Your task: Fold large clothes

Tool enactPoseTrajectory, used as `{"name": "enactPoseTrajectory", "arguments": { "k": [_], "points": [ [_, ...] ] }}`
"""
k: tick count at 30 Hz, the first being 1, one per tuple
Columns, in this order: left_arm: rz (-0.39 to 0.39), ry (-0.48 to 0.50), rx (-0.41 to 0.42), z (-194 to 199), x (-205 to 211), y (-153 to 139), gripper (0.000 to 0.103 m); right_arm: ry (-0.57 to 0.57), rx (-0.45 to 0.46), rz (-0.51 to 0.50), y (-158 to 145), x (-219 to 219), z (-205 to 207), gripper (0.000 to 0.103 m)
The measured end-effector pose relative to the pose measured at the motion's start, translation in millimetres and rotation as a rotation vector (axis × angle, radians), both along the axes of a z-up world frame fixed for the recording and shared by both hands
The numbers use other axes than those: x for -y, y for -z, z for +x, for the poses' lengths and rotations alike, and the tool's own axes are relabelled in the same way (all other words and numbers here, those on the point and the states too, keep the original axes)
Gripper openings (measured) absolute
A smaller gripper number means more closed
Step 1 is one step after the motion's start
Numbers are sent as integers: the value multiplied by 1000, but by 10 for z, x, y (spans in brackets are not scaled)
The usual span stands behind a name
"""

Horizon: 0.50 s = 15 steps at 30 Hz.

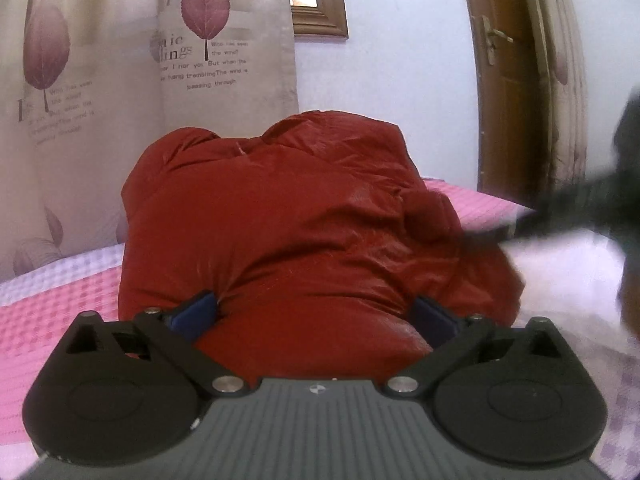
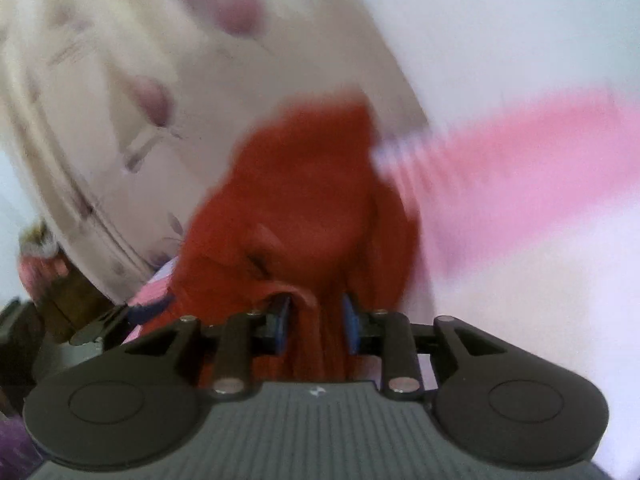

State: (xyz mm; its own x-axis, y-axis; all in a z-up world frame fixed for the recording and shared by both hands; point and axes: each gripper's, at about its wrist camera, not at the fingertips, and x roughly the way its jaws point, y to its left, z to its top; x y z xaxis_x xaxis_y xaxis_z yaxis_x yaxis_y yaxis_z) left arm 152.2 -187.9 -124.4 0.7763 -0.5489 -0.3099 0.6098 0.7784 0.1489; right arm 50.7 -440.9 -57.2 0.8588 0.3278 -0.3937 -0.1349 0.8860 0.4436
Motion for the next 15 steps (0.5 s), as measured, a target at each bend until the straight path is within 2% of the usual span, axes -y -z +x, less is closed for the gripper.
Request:
{"name": "enactPoseTrajectory", "arguments": {
  "k": [2,6,9,12,15],
  "points": [
    [3,3,1,-7,-1,-1,102,-30,126,-115,-375,-129,54,28],
    [11,2,-6,0,-7,-15,102,-110,273,-289,-824,-426,453,27],
    [20,-1,-10,9,-1,-28,102,-148,221,-489,-735,-647,873,27],
    [18,2,-1,-10,-14,-14,103,-168,86,-558,-366,-627,1182,26],
    [15,19,20,-39,5,-10,103,-151,46,-517,-48,-488,1254,26]
  ]
}}
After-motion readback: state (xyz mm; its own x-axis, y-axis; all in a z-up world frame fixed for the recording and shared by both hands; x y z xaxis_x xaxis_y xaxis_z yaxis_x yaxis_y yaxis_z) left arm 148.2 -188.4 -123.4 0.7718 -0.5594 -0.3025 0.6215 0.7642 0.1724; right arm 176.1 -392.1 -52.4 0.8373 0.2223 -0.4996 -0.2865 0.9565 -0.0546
